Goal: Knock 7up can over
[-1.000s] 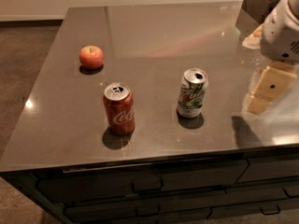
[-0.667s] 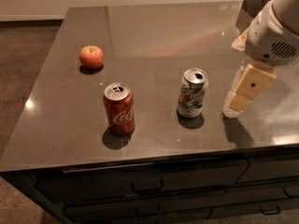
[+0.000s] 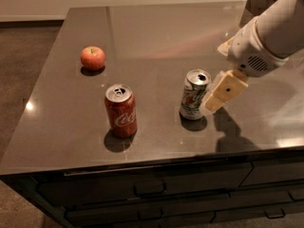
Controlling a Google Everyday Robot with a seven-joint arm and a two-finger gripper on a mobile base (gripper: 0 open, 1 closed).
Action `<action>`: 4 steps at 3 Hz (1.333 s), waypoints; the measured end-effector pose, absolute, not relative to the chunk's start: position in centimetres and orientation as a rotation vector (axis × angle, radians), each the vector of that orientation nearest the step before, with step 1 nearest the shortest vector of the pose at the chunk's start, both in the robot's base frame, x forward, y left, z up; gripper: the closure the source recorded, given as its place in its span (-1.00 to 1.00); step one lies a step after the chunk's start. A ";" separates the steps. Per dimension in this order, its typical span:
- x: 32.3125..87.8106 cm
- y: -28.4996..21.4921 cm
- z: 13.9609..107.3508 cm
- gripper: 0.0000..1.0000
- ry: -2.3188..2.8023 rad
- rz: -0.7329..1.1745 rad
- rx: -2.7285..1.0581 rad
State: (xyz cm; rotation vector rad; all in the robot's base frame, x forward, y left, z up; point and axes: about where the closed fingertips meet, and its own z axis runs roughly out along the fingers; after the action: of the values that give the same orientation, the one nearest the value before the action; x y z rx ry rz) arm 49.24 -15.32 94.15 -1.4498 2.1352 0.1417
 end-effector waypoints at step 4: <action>51.4 -11.7 90.4 -0.53 1.991 0.435 -1.393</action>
Offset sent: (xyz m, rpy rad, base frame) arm 0.0257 0.0065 -0.0533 0.2196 0.0241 -0.0089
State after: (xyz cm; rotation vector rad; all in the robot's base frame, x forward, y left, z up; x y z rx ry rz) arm 51.37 -11.73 90.42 -1.3927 1.9912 0.4354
